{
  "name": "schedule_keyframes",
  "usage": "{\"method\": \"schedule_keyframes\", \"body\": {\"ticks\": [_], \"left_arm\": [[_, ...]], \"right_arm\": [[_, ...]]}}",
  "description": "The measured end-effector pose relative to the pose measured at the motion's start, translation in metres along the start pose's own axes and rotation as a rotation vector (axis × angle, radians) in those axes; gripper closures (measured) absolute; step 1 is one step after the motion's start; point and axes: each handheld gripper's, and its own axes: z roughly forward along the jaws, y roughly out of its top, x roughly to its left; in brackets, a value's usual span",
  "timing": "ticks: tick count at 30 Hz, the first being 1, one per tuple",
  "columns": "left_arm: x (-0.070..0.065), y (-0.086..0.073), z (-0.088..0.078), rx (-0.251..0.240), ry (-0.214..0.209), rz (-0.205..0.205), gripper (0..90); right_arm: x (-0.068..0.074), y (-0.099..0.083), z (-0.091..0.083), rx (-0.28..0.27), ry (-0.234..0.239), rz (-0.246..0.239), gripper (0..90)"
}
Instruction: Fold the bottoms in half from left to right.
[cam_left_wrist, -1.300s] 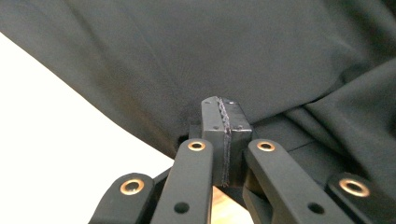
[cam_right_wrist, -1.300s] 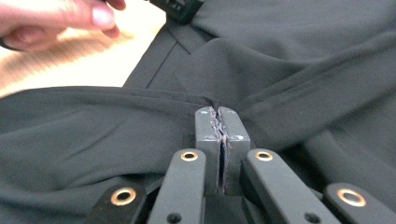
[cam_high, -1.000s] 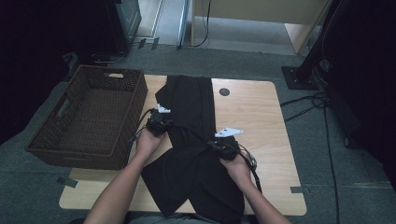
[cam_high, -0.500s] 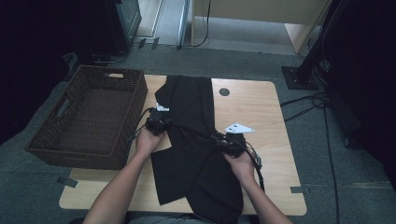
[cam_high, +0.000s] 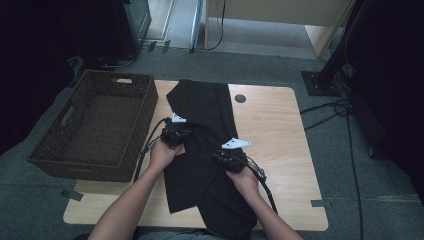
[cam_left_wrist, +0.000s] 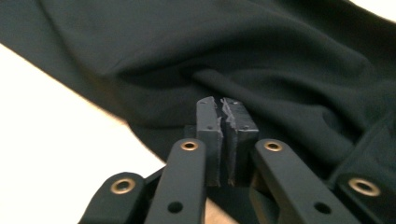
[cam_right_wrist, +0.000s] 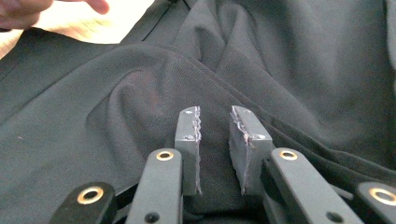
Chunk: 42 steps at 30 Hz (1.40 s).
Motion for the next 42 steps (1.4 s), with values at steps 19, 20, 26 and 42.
{"method": "schedule_keyframes", "body": {"ticks": [19,20,26,42], "left_arm": [[-0.008,0.003,0.016,-0.019,0.086,0.122,76.9],[-0.009,0.003,0.017,-0.020,0.082,0.129,82.4],[-0.005,0.002,0.009,0.012,0.063,0.092,90.0],[0.014,-0.013,-0.015,0.020,0.003,0.011,90.0]], "right_arm": [[0.004,-0.008,-0.005,-0.026,-0.001,-0.014,70.8],[0.004,-0.009,-0.005,-0.028,-0.001,-0.011,70.8],[0.001,-0.010,-0.009,-0.009,0.002,-0.016,74.9],[-0.013,-0.014,-0.023,0.034,-0.034,-0.021,73.0]]}}
